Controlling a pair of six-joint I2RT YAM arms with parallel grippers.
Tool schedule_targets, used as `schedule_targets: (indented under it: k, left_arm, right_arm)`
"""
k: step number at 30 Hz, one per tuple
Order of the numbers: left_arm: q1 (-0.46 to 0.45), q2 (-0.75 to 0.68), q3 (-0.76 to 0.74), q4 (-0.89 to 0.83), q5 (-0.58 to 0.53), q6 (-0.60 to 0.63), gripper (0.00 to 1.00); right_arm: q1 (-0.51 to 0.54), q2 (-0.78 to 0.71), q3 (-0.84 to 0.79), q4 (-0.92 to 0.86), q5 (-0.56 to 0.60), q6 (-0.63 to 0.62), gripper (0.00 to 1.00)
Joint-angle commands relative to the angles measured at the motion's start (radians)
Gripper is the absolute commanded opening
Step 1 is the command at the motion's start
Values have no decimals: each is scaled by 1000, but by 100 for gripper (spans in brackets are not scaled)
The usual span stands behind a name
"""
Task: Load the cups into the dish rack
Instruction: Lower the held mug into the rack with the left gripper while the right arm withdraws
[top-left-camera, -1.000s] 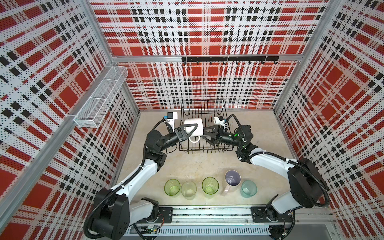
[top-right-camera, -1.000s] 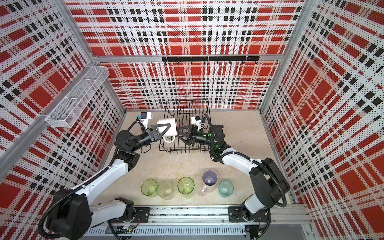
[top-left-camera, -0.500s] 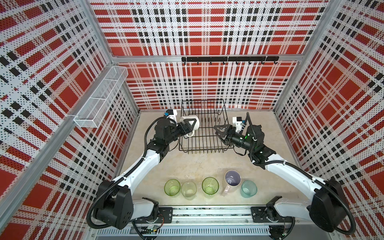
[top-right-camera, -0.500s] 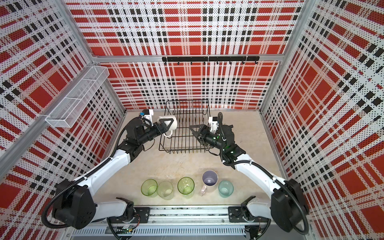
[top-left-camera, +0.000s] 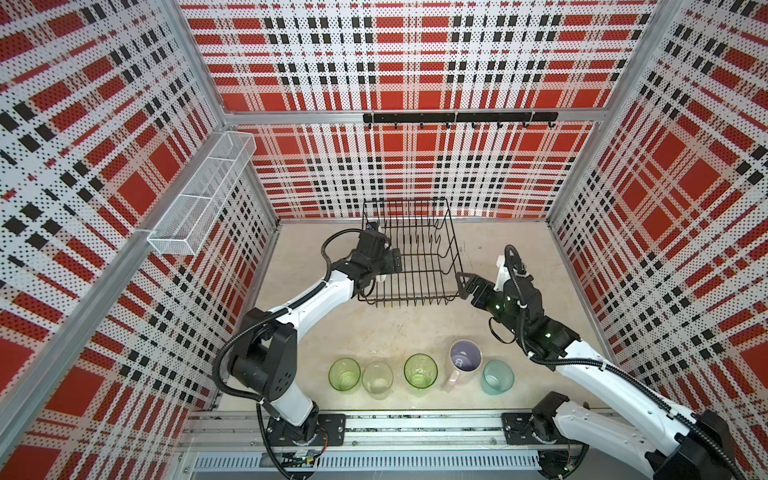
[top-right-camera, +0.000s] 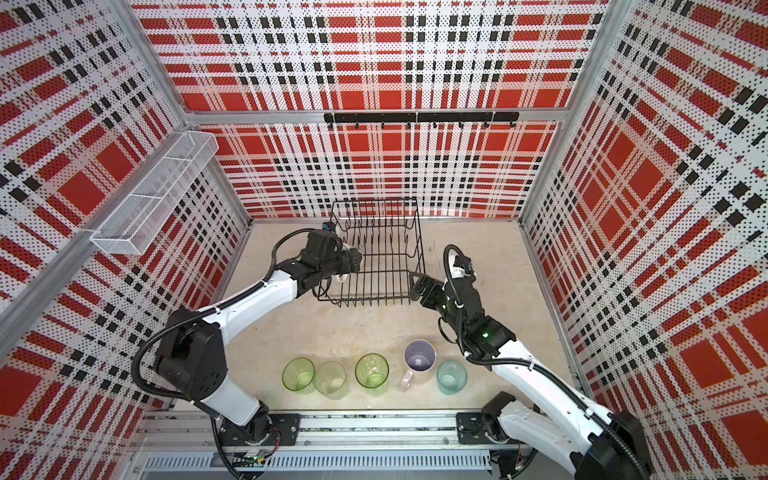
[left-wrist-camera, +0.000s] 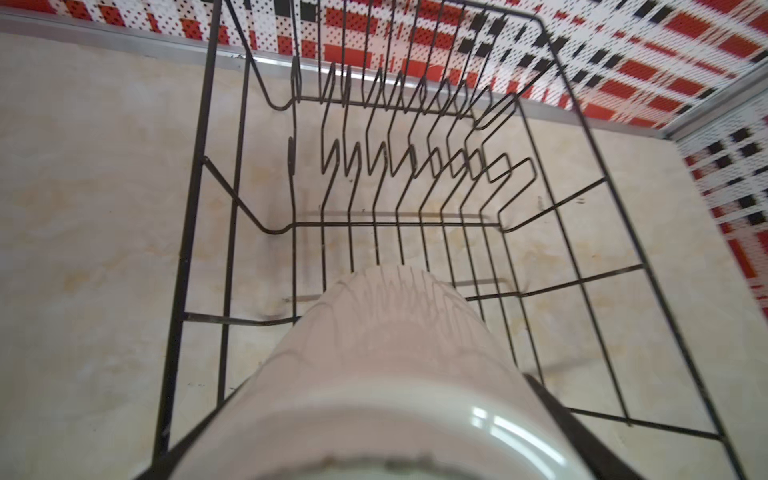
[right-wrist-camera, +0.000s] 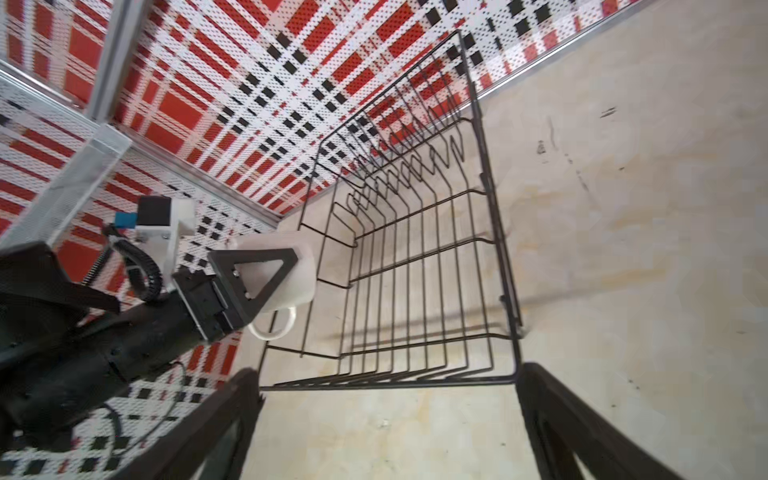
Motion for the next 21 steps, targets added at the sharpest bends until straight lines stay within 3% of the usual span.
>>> schedule_targets:
  k: [1,5,12,21]
  left_arm:
    - [-4,42,86,15,-107,72,65]
    - [-3,114,139,3,-121,95,65]
    - [1,205,204,-9,-134,106,65]
    - [28,261,220,-26,-143,111,66]
  right_arm:
    - [0,-28,-56,7,98,-107,100]
    - [-89,-23,-88,-23,53,-151,100]
    - [-349,103,-118,86,-272,-133,100]
    - [-416,358,-80,169,-404,-77,99]
